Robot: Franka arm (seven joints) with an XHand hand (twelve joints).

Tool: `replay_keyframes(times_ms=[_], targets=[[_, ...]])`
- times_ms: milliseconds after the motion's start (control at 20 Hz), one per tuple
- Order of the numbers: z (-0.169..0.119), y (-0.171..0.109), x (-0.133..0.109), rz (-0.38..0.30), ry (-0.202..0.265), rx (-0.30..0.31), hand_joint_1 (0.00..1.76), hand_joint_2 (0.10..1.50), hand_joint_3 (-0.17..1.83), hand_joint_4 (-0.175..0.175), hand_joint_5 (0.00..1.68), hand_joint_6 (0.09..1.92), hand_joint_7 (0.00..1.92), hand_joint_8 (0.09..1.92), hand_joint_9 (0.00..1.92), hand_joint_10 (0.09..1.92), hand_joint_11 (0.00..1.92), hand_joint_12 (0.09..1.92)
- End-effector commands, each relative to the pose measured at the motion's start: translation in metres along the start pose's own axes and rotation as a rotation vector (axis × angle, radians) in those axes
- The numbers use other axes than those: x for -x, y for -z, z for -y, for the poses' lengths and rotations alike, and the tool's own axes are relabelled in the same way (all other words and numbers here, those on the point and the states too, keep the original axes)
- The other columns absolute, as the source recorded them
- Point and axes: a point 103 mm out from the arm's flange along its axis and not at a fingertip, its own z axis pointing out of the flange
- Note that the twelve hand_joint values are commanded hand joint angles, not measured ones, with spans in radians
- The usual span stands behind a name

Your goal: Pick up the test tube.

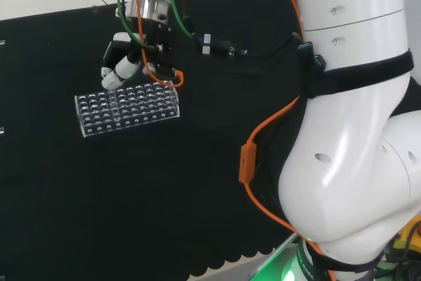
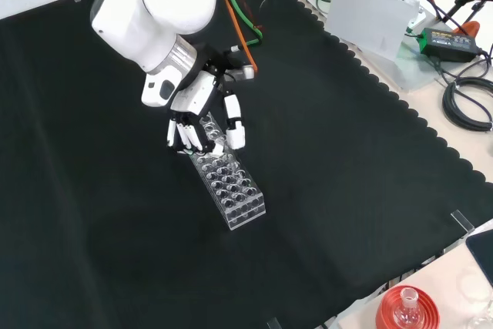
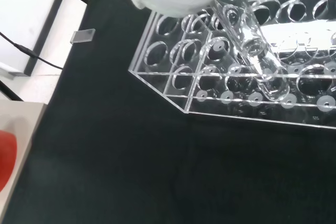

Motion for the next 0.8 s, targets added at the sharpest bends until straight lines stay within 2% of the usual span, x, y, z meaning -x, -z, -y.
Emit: replay_keyframes(times_ms=[50,800], targets=[[0.011,0.003,-0.005,-0.012,0.004,0.023,1.18,0.82,0.43,-0.151,1.16,0.78,1.21,0.67,0.92,0.67,0.40,1.44],[0.017,0.011,-0.023,0.009,0.041,0.048,1.19,0.76,0.53,-0.168,1.17,0.79,1.26,0.66,0.95,0.66,0.41,1.43]])
